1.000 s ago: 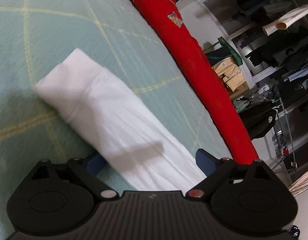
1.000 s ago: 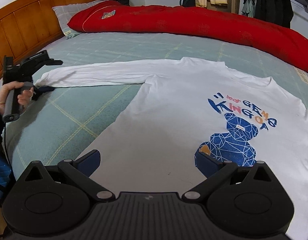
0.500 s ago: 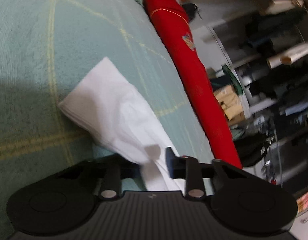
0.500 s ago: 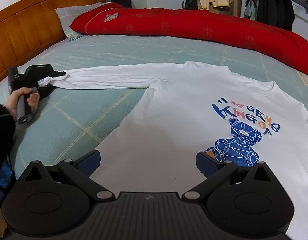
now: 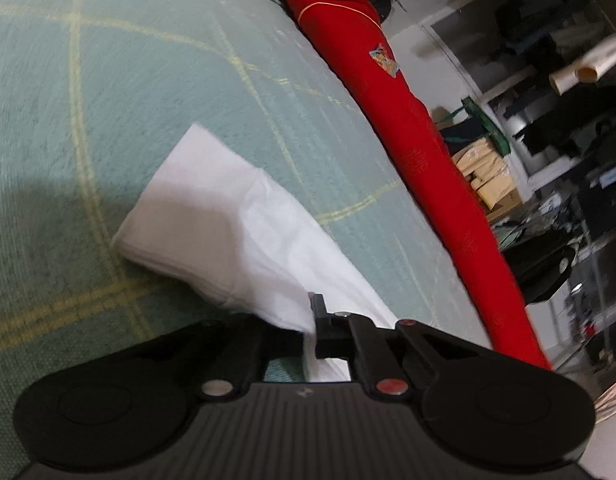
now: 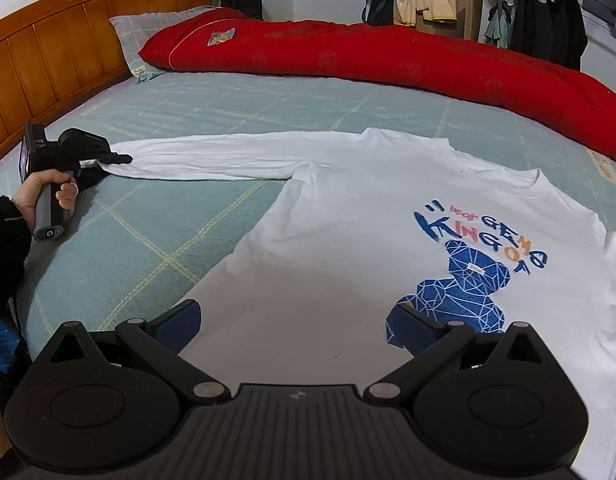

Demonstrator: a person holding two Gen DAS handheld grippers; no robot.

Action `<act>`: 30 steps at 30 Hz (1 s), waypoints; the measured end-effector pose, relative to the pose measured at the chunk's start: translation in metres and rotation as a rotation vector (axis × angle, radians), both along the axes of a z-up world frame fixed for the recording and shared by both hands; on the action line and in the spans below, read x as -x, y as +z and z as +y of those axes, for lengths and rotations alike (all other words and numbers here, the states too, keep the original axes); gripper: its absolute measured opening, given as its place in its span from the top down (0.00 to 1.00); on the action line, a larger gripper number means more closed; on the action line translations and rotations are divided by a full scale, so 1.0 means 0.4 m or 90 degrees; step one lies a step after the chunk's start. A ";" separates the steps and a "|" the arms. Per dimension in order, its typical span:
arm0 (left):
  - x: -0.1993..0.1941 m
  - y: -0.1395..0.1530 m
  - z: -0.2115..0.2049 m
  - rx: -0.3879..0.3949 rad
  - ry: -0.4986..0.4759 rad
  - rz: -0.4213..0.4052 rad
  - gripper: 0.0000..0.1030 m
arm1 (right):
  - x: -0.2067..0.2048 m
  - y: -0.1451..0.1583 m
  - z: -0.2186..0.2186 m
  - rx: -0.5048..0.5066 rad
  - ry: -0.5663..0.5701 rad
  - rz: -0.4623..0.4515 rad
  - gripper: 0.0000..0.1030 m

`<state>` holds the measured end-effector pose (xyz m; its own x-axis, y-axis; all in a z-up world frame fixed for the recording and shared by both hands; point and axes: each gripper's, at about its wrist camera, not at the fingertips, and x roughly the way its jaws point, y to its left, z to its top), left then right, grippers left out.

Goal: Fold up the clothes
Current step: 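Lift the gripped sleeve up off the bed with the left gripper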

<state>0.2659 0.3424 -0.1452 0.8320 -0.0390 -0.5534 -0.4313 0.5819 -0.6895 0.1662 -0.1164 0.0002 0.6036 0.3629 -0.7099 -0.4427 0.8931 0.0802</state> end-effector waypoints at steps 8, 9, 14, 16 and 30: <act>-0.037 0.107 -0.048 -0.082 -0.039 0.005 0.99 | 0.014 0.010 -0.021 -0.004 0.003 -0.005 0.00; -0.040 0.124 -0.056 -0.090 -0.046 0.002 0.99 | 0.017 0.012 -0.024 -0.006 0.004 -0.006 0.00; -0.070 0.206 -0.106 -0.114 -0.076 -0.020 0.99 | 0.037 0.022 -0.048 -0.021 0.002 -0.014 0.00; -0.081 0.236 -0.133 -0.128 -0.089 -0.025 0.99 | 0.044 0.026 -0.059 -0.029 -0.001 -0.017 0.00; -0.119 0.381 -0.375 -0.204 -0.180 -0.040 0.99 | 0.100 0.038 -0.175 -0.078 -0.030 -0.031 0.00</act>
